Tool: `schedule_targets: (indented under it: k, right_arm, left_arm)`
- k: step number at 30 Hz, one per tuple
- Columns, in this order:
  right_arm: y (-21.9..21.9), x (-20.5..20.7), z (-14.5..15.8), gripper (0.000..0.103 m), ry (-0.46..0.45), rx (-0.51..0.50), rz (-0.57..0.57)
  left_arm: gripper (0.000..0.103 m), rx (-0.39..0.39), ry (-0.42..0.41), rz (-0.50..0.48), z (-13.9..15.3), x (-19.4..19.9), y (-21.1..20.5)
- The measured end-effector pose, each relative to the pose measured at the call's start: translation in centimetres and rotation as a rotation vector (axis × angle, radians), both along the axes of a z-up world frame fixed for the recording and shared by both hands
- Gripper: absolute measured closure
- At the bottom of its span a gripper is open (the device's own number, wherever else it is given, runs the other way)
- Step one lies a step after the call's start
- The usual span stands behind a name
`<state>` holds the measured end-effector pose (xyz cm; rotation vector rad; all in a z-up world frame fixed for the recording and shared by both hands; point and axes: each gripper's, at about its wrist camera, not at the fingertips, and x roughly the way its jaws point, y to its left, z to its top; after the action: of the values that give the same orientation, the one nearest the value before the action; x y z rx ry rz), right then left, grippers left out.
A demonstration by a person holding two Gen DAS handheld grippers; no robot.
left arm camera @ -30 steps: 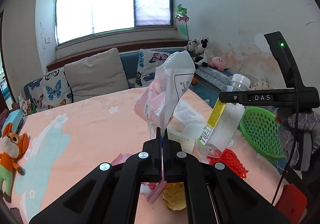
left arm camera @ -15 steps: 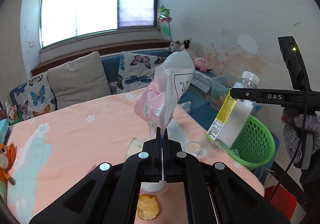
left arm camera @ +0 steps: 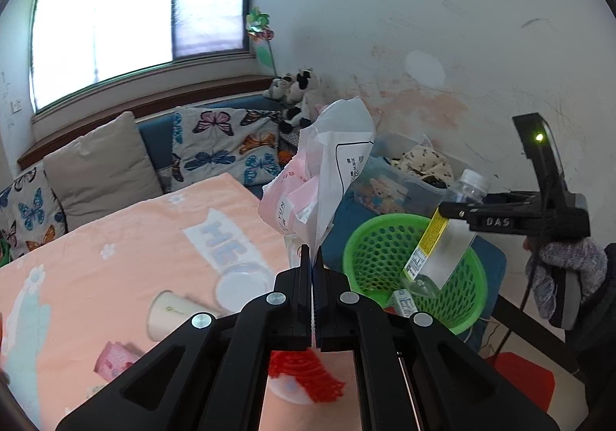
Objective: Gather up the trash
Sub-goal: 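Drop the water bottle into the green basket with the right gripper while the left carries the bag toward it, then open the left gripper to drop the plastic bag into the basket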
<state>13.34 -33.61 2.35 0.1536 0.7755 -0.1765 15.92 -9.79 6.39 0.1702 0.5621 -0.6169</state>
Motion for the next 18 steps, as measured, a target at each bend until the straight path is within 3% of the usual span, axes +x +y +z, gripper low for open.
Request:
schedule_targets:
  k: [8,18]
  right_arm:
    - [-2.5,-0.1,-4.6,0.04,0.08,0.034,-0.037]
    - [-2.9,-1.5,-5.2,0.039,0.074,0.011,-0.045]
  left_arm:
    - [0.102,0.035,0.035,-0.06,-1.3,0.1,-4.3]
    - [0.102,0.052,0.115,-0.121,-3.9,0.6,-8.7]
